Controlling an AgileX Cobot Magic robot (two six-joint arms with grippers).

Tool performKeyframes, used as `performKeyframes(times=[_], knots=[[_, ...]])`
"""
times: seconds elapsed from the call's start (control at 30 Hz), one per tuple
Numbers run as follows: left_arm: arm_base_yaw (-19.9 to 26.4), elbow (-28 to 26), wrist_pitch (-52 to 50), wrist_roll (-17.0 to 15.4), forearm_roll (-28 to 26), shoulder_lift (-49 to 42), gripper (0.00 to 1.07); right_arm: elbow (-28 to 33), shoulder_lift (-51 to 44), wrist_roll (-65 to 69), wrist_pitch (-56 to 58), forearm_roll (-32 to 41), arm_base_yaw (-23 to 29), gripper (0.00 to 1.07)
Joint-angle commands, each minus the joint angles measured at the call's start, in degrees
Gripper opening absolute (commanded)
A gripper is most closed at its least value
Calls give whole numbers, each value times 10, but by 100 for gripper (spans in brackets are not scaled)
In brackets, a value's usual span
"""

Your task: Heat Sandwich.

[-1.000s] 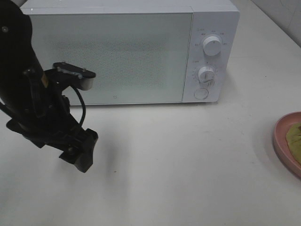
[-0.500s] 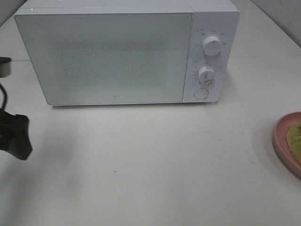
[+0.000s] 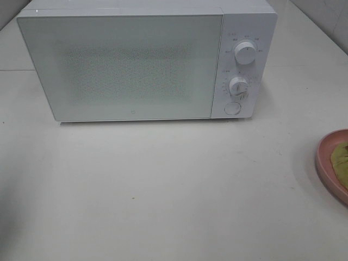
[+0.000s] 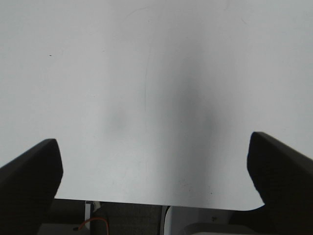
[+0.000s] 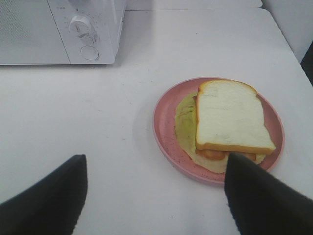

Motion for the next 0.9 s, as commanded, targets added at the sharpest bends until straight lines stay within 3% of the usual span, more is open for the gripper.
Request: performKeyframes(times=[0.03,0.3,0.57,0.9], knots=[[4,18,14,3,-1,-53,98,1,-16,-6,-5,-1,-2,75],[4,93,30,14,-1,-186,98,1,-16,-6,-5,-1,-2,75],[1,107,66,14,24,-323,98,1,-16,-6,-5,-1,-2,75],[1,107,66,14,18,-449,98,1,-16,-6,-5,-1,-2,75]])
